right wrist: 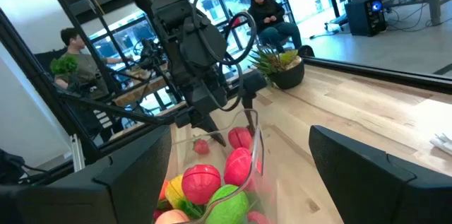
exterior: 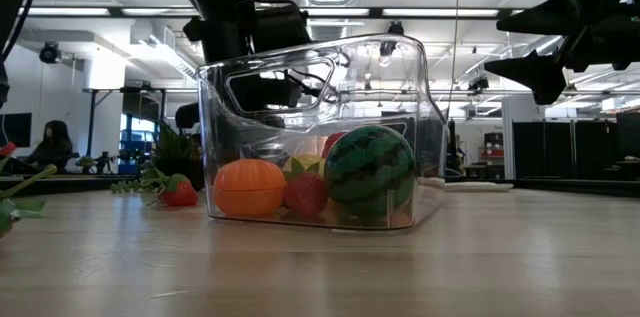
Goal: Pick and placing Produce into tupperware
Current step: Put the red strawberry into the transparent bin
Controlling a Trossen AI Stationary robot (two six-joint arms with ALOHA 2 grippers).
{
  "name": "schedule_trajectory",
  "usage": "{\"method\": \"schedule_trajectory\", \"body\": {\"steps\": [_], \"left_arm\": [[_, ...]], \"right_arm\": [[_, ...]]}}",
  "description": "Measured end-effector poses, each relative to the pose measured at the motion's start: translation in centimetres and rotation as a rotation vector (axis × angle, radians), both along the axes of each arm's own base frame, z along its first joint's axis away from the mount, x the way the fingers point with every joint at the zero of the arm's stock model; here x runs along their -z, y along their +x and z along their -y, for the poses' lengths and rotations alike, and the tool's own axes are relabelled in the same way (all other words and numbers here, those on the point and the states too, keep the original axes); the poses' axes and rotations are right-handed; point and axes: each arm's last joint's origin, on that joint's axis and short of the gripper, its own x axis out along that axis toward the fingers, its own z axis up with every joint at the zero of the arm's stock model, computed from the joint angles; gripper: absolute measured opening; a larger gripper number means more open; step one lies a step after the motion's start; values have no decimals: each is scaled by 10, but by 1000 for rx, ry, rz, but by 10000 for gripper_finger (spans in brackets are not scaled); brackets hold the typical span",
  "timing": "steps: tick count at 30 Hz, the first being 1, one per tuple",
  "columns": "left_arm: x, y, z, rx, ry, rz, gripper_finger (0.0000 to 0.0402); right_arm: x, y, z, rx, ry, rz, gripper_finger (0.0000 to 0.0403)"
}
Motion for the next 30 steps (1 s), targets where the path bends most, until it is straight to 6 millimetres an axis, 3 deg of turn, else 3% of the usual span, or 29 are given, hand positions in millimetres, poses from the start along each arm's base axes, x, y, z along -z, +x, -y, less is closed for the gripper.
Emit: {"method": "schedule_trajectory", "body": {"steps": [6,22,30], "left_arm": [[3,-3,-1,-9,-3,-14,294],[2,0,-1,-12,2,15,191],[-6,0,-2,-30,38,10,178]], "right_arm": [[0,0,0,0,0,0,327],[0,0,0,0,0,0,327],[0,0,0,0,0,0,327]]}}
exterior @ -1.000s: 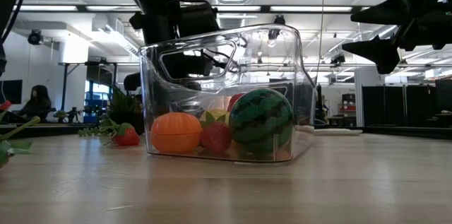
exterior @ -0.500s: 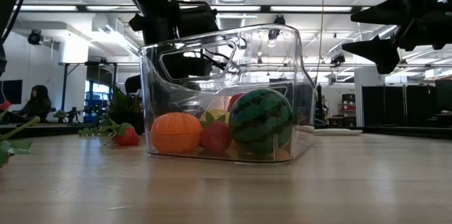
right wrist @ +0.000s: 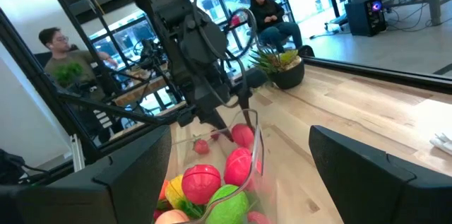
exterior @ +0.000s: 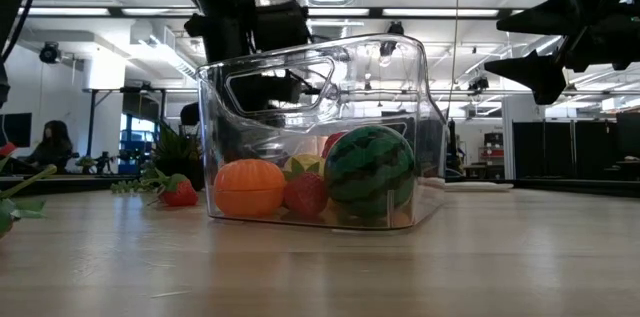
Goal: Pick and placing Produce into tupperware
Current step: Put the red strawberry into the transparent bin, then put the black cherry into the transparent bin
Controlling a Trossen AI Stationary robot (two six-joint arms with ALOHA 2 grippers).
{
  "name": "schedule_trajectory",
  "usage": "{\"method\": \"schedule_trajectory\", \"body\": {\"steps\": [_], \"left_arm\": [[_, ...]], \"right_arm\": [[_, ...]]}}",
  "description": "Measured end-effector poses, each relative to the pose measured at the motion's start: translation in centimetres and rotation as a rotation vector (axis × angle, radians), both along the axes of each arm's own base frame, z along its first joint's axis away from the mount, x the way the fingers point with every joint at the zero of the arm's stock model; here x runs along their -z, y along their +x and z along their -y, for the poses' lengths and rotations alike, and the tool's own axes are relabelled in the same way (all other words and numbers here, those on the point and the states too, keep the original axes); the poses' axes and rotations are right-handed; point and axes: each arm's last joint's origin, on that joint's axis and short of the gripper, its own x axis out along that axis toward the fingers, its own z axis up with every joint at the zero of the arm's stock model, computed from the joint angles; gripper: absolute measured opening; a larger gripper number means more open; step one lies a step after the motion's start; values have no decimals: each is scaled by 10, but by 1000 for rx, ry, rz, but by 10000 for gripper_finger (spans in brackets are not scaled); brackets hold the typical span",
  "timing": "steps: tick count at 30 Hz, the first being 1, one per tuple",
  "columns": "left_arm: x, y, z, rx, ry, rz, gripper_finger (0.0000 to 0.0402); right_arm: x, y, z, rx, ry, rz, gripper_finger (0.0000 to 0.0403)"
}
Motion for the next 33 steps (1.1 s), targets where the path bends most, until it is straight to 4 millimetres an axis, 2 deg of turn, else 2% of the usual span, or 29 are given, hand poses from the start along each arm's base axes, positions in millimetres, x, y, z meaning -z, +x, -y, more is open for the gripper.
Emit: {"method": "schedule_trajectory", "body": {"steps": [4,8,12,16,19,22,29,33], "left_arm": [[-25,-3,0,-42,18,27,178],[-64,-11,4,-123,-6,125,177],[-109,-22,18,-127,-123,306,177],[-136,-29,38,-52,-215,465,177],[-141,-28,51,-14,-234,510,182],[-137,-20,64,-36,-290,525,196],[-111,3,86,-106,-374,459,246],[-107,9,89,-103,-374,446,278]], "right_arm": [[0,0,0,0,0,0,327],[0,0,0,0,0,-1,327],[0,0,0,0,-1,-4,327],[1,1,0,0,-2,-11,328],[1,1,0,0,-2,-12,328],[1,1,0,0,-2,-13,328],[1,1,0,0,-2,-15,328],[1,1,0,0,-2,-16,328]]}}
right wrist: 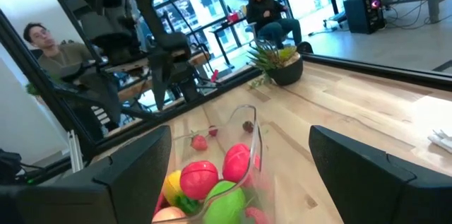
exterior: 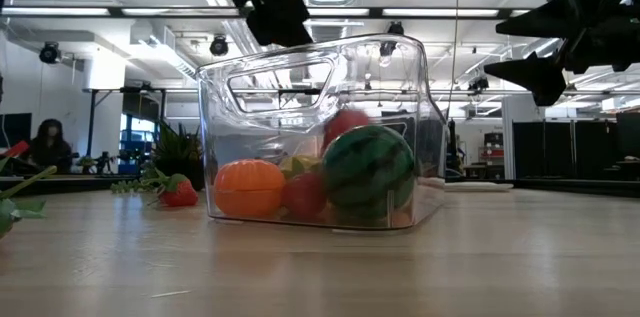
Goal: Pick and placing Produce into tupperware
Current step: Put the black cherry into the transparent bin
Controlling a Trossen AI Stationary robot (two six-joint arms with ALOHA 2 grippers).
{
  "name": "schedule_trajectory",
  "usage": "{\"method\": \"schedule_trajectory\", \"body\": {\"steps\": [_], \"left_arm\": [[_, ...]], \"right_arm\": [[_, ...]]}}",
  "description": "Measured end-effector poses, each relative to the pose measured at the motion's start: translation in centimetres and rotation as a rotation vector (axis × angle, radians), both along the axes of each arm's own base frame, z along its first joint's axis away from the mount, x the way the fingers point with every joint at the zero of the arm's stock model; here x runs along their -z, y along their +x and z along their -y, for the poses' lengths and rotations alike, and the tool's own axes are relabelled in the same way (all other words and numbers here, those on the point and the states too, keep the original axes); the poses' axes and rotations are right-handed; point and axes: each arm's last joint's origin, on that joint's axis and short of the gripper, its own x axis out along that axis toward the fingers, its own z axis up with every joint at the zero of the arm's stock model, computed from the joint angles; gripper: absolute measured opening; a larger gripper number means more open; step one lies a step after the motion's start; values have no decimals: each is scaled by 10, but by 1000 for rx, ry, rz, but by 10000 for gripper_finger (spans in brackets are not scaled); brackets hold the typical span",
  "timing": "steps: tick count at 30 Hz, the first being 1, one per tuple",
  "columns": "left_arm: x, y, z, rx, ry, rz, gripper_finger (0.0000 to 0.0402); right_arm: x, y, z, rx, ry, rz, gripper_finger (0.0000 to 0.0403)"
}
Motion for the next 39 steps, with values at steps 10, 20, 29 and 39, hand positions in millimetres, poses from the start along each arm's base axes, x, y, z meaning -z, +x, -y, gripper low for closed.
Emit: {"method": "schedule_trajectory", "body": {"steps": [10,20,29,39], "left_arm": [[-16,-51,-68,-332,206,-307,296],[52,-55,-127,-434,-88,-443,296],[94,-40,-132,-481,-15,-528,296],[117,-33,-131,-498,62,-615,296]], "right_arm": [[0,0,0,0,0,-3,328],[1,0,0,0,-1,-8,328],[1,0,0,0,-1,-8,328],[1,0,0,0,-1,-8,328]]}}
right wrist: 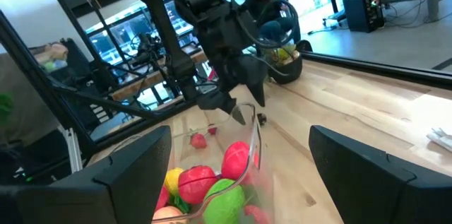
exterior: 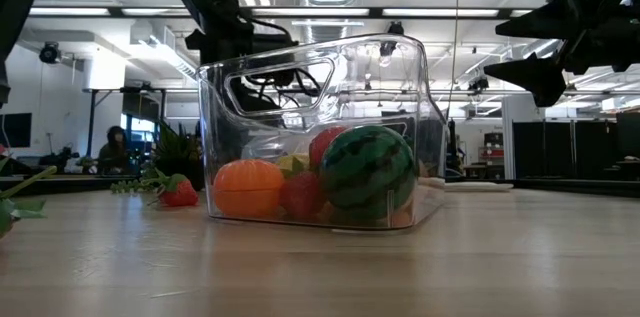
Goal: Pick and placing Produce into tupperware
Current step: Put the black cherry into the transparent bin
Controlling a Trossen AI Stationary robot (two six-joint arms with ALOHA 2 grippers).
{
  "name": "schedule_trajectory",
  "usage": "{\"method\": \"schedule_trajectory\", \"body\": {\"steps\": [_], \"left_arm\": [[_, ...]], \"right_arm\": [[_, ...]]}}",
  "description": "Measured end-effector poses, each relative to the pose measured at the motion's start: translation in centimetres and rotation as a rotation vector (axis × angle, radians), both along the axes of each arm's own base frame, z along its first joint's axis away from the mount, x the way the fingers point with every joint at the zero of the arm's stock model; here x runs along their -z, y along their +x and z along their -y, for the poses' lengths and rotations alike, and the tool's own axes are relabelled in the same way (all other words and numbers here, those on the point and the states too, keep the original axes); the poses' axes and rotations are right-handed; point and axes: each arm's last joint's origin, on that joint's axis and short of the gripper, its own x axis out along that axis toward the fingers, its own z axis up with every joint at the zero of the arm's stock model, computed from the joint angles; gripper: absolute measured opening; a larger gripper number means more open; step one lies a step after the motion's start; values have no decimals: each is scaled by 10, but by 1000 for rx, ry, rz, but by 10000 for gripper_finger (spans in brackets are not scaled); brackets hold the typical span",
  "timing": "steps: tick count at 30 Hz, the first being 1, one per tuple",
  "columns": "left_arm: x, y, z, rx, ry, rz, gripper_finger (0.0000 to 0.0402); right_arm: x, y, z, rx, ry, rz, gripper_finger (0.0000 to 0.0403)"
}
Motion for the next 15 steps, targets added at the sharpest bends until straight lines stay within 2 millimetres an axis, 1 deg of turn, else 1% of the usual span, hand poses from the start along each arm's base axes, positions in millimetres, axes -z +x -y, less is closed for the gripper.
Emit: {"method": "schedule_trajectory", "body": {"steps": [6,11,15], "left_arm": [[-3,2,3,12,3,18,296],[-18,3,3,28,53,63,296],[-35,5,1,53,112,108,296]], "right_arm": [[0,0,0,0,0,0,327],[0,0,0,0,0,0,327],[0,0,0,-1,0,0,327]]}}
